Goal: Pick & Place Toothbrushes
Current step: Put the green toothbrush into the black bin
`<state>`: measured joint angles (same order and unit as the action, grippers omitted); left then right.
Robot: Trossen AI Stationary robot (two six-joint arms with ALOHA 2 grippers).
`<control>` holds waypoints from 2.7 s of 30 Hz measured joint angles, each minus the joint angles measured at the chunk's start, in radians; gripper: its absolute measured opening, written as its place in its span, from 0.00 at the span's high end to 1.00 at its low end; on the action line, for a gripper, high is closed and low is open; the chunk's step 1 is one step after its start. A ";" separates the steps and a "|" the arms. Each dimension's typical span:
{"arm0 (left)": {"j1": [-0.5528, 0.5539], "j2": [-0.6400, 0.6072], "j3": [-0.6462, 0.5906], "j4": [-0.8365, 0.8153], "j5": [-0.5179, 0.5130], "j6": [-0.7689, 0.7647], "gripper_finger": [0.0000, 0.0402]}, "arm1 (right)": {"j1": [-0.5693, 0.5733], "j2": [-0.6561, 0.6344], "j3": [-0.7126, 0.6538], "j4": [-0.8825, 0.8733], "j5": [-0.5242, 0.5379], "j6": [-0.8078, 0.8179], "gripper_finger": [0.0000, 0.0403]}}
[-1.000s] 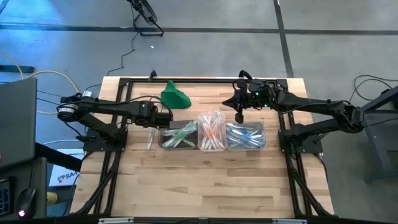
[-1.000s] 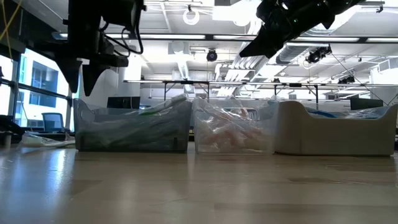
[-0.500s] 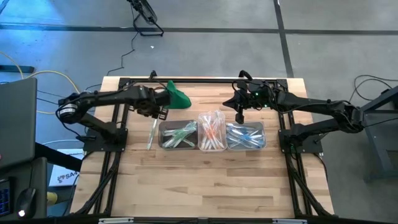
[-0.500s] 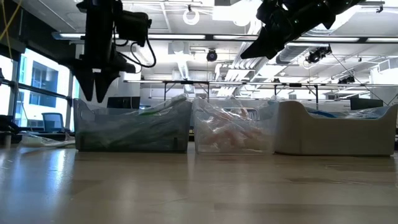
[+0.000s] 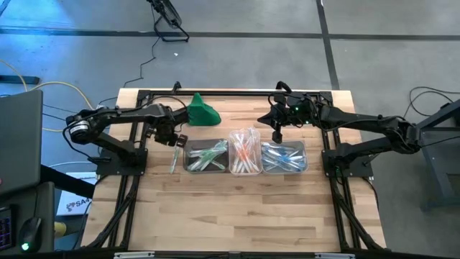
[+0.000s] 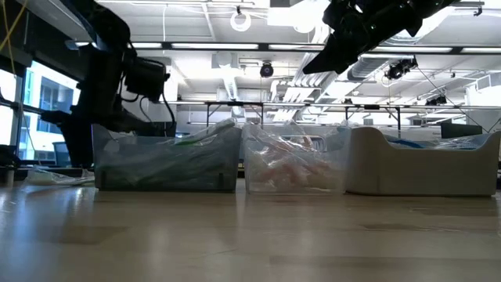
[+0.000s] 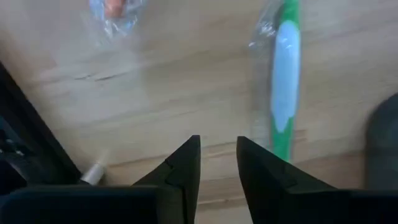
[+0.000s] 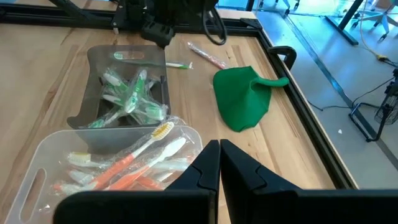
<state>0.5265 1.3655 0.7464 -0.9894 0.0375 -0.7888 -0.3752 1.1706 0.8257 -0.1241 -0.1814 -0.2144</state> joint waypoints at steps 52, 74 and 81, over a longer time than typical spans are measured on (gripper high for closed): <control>-0.003 -0.002 -0.131 0.348 -0.073 -0.055 0.72 | 0.000 0.000 0.000 0.008 0.008 -0.001 0.99; -0.004 0.002 0.004 0.389 -0.025 0.122 0.93 | 0.000 0.000 0.000 0.008 0.008 -0.001 0.99; -0.004 0.001 0.112 0.309 -0.099 0.265 0.96 | 0.000 0.000 0.000 0.008 0.007 -0.001 0.99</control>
<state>0.5228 1.3666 0.8580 -0.6806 -0.0613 -0.5237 -0.3756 1.1706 0.8257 -0.1165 -0.1741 -0.2153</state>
